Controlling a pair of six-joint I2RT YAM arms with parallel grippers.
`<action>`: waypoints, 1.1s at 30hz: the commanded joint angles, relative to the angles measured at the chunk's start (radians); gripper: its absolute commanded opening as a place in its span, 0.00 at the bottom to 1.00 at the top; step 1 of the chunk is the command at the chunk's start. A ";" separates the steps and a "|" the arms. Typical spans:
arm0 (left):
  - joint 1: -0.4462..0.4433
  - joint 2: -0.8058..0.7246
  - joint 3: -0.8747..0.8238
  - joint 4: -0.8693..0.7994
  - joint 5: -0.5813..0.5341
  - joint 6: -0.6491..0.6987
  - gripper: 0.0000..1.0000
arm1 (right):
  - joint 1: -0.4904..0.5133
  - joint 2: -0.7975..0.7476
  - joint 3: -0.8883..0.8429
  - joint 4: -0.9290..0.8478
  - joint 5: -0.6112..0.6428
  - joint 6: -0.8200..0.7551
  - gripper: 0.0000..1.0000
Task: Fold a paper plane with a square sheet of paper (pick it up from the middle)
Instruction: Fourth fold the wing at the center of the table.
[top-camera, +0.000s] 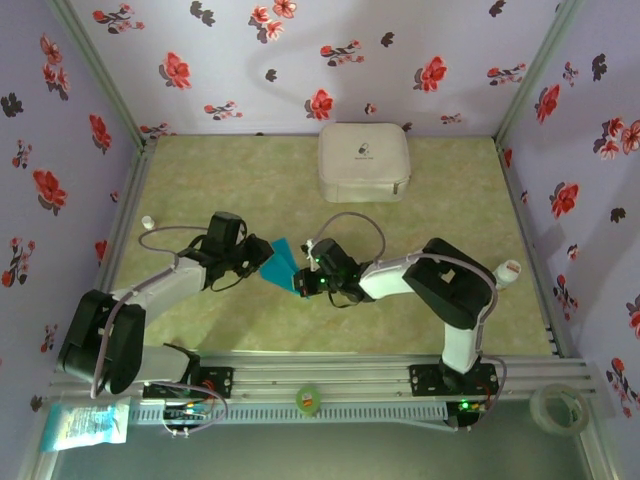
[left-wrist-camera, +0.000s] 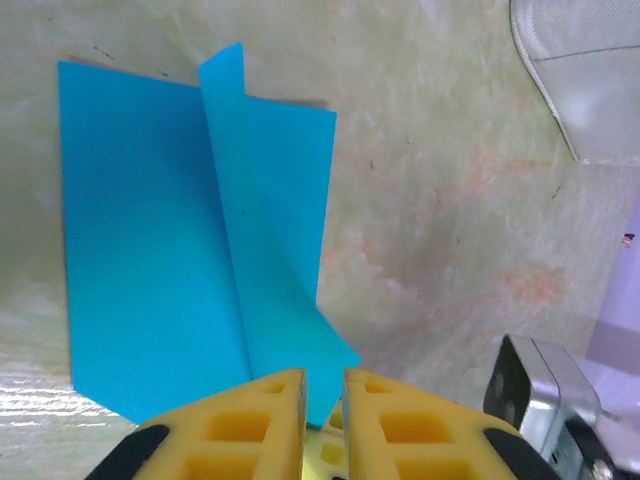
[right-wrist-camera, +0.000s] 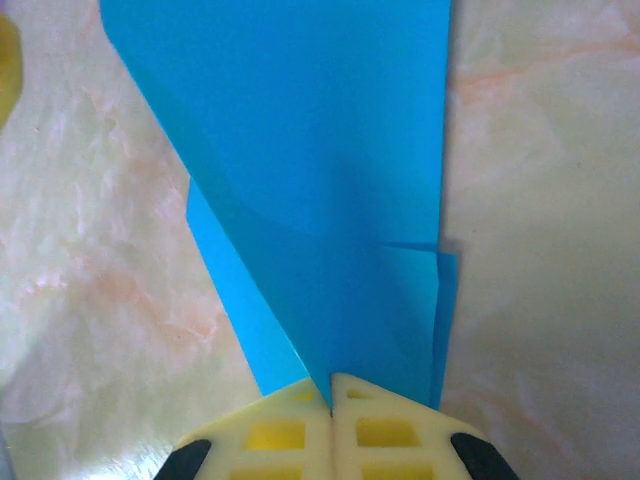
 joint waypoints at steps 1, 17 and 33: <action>0.008 0.005 -0.024 0.024 0.016 0.035 0.16 | -0.017 0.032 -0.013 0.081 -0.099 0.103 0.00; 0.008 0.101 -0.037 0.153 0.096 0.055 0.09 | -0.046 0.054 -0.076 0.200 -0.132 0.203 0.00; 0.009 0.198 -0.010 0.272 0.150 0.034 0.09 | -0.049 0.058 -0.078 0.161 -0.114 0.207 0.02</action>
